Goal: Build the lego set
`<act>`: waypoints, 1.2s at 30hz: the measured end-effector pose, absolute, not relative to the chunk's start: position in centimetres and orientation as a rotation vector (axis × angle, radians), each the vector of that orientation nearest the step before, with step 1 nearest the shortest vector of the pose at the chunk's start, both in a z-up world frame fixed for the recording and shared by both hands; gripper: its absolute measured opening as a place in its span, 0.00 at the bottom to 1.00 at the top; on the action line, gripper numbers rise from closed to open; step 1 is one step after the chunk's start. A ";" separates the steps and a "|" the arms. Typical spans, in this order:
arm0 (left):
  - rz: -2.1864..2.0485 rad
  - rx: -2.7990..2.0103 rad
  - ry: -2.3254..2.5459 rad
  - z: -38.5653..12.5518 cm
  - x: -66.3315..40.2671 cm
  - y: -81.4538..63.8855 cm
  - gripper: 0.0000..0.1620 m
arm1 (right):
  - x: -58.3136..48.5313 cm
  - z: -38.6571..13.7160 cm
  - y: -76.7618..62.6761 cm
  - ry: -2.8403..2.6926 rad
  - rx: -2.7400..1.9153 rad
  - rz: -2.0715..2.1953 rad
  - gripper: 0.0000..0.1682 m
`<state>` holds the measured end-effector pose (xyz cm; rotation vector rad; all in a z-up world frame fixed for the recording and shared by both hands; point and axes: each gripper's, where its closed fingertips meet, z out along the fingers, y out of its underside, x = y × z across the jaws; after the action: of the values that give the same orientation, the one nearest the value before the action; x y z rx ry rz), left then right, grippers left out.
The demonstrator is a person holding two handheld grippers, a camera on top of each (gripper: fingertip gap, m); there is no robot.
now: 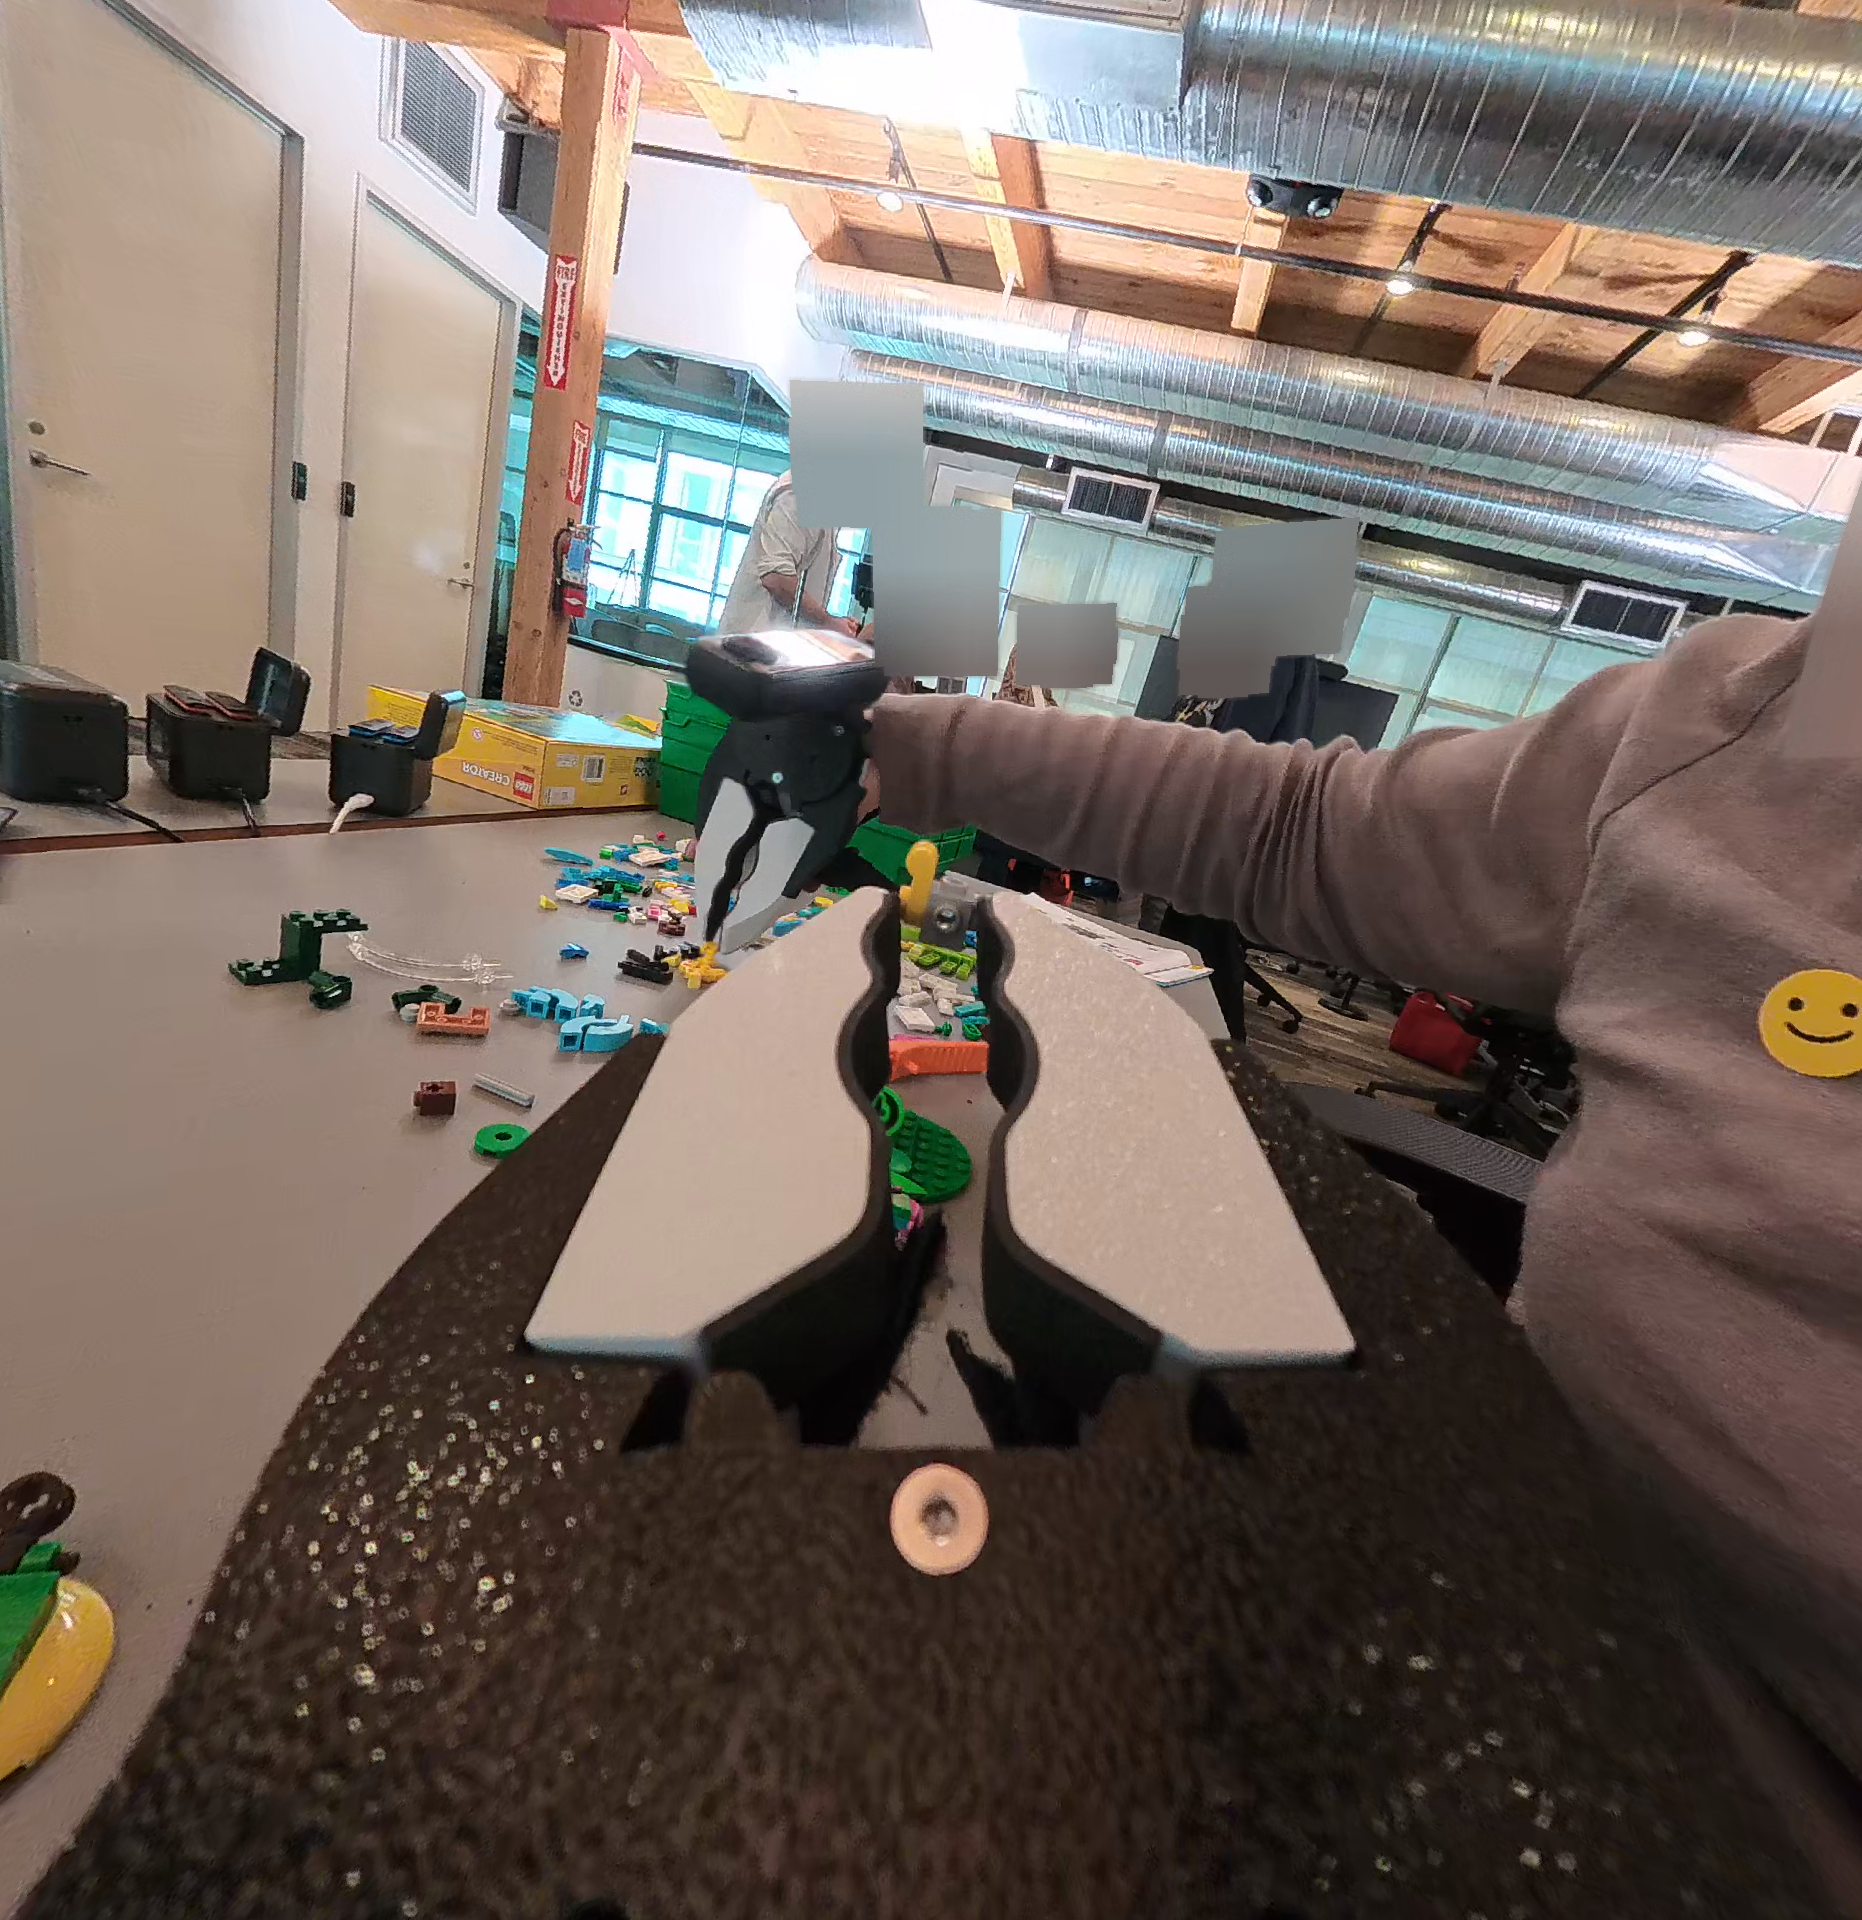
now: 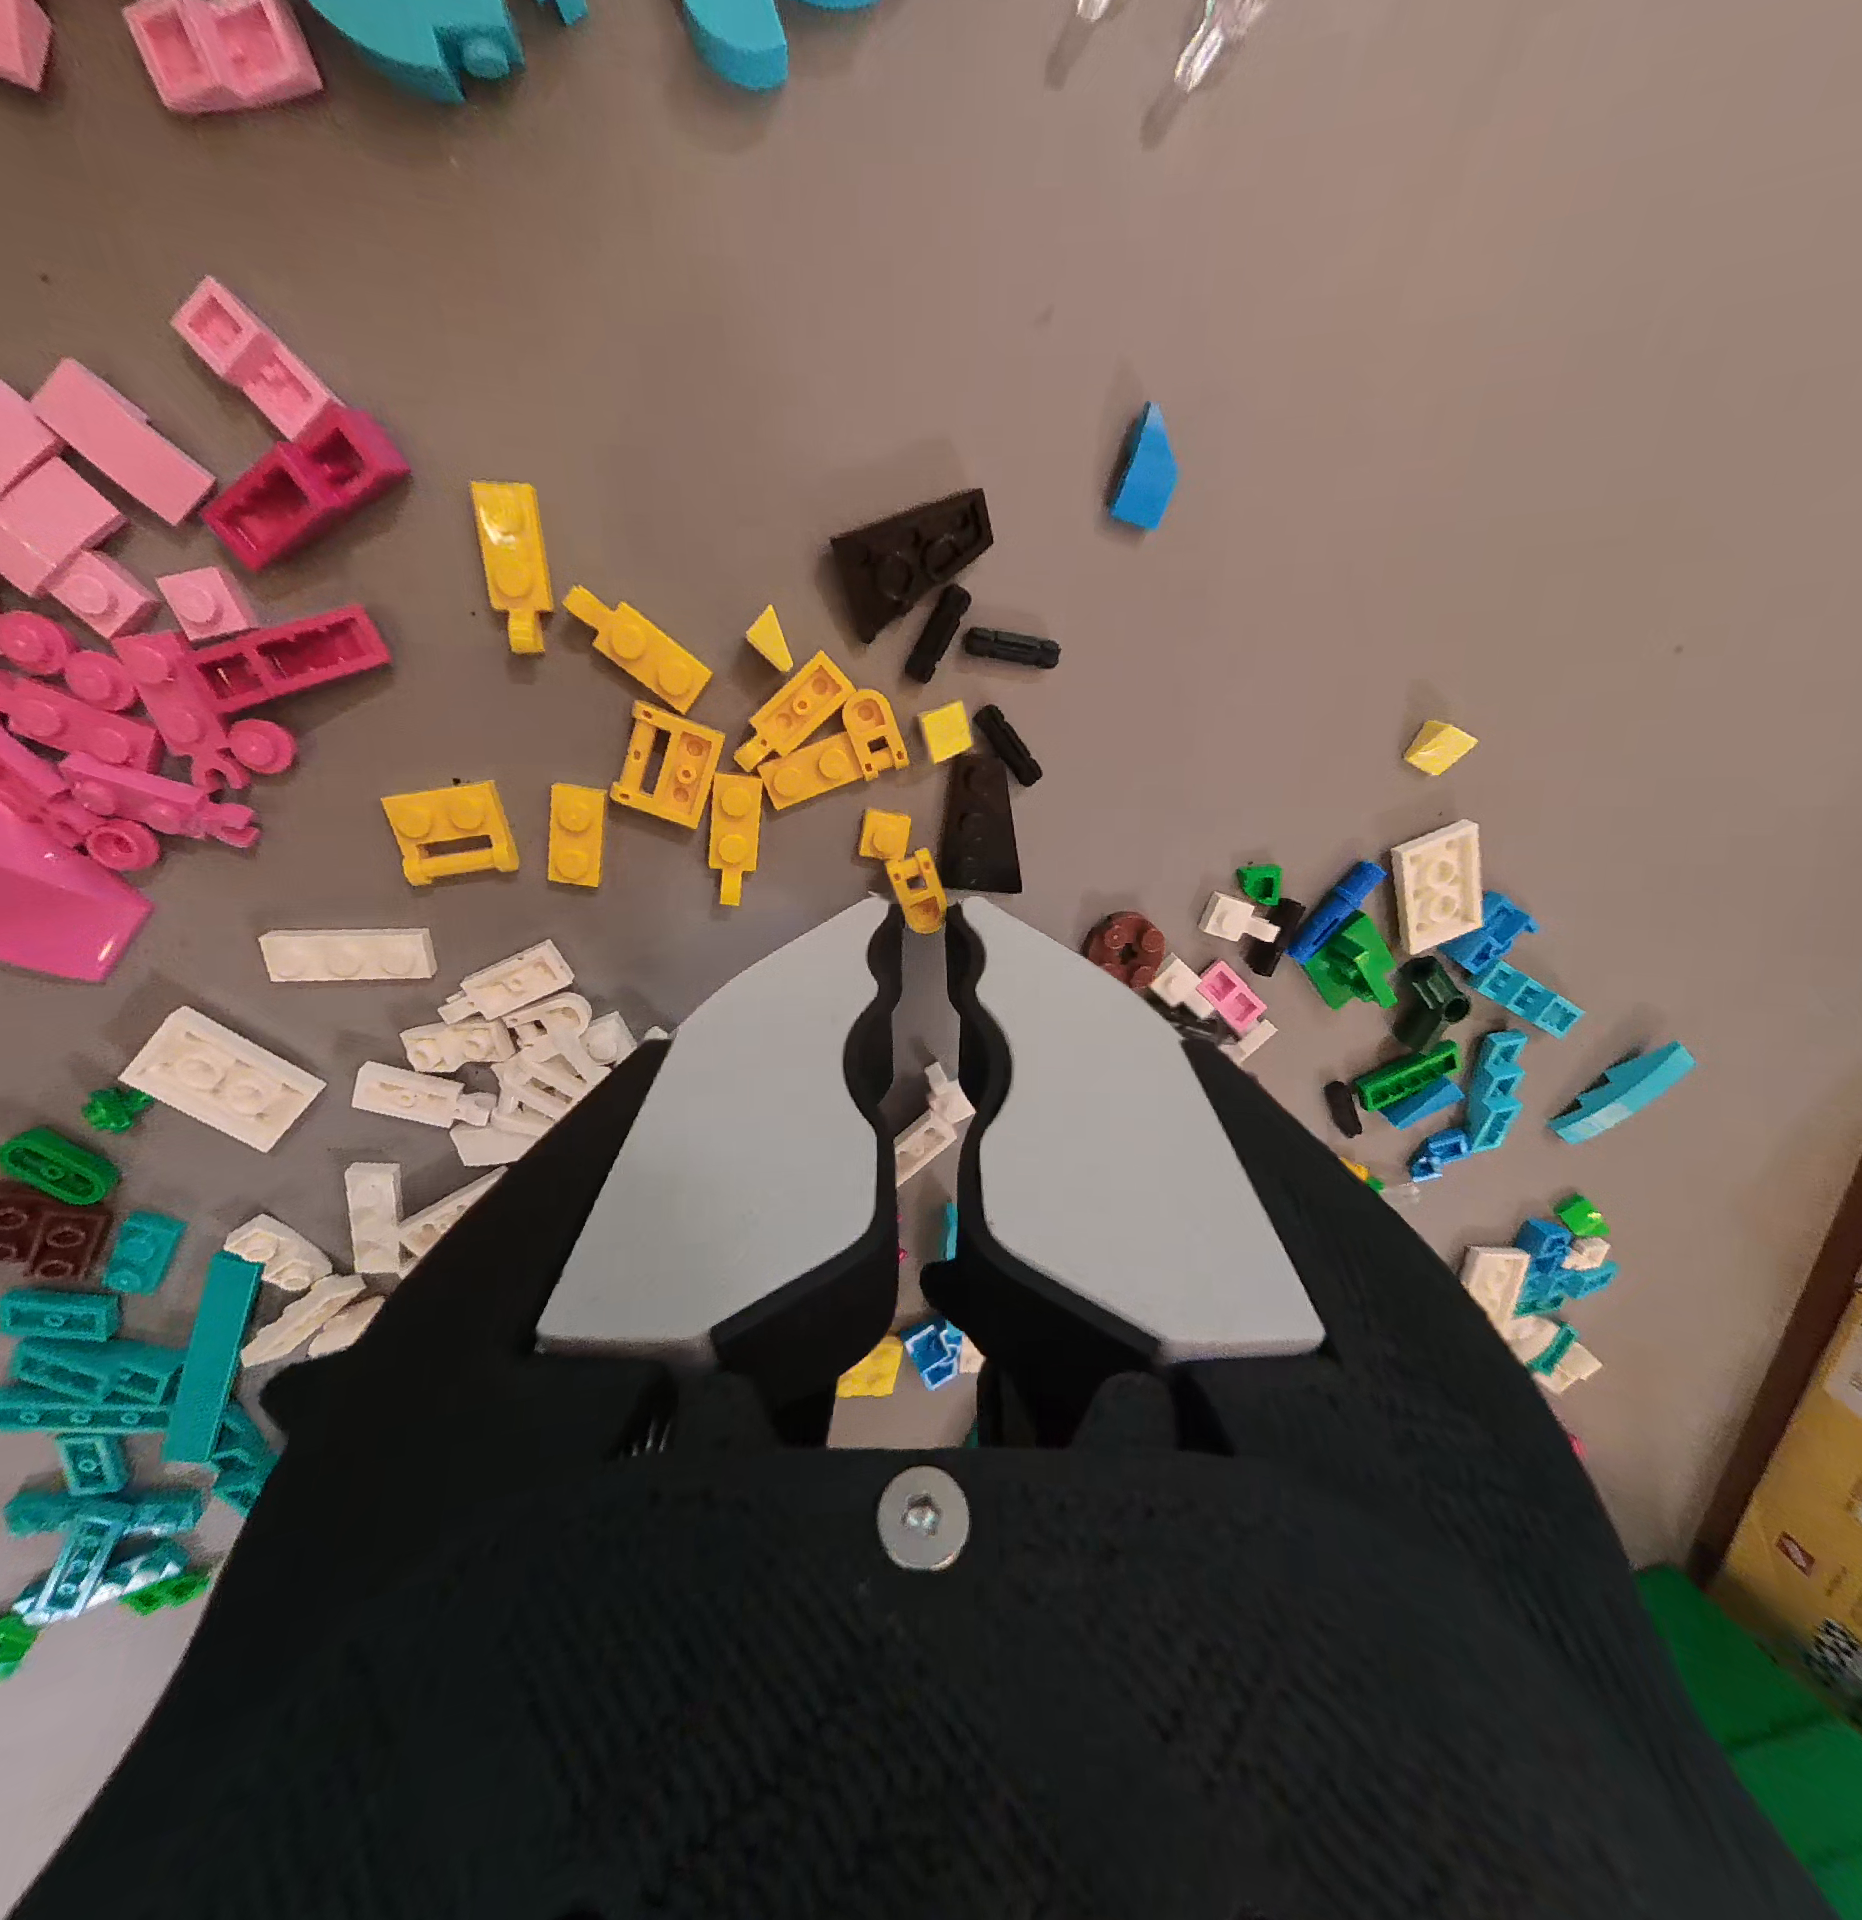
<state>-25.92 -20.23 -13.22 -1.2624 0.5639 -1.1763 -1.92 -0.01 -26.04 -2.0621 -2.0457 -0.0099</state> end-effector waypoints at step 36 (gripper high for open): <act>-1.282 -1.054 0.223 -8.2 -26.0 -20.5 0.08 | -26.6 -7.5 -19.8 -1.626 -0.263 -0.690 0.03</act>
<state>-25.97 -20.52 -8.17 -1.0543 0.2226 -1.2822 -26.63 -19.80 -7.54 -0.2634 -1.6260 -0.6902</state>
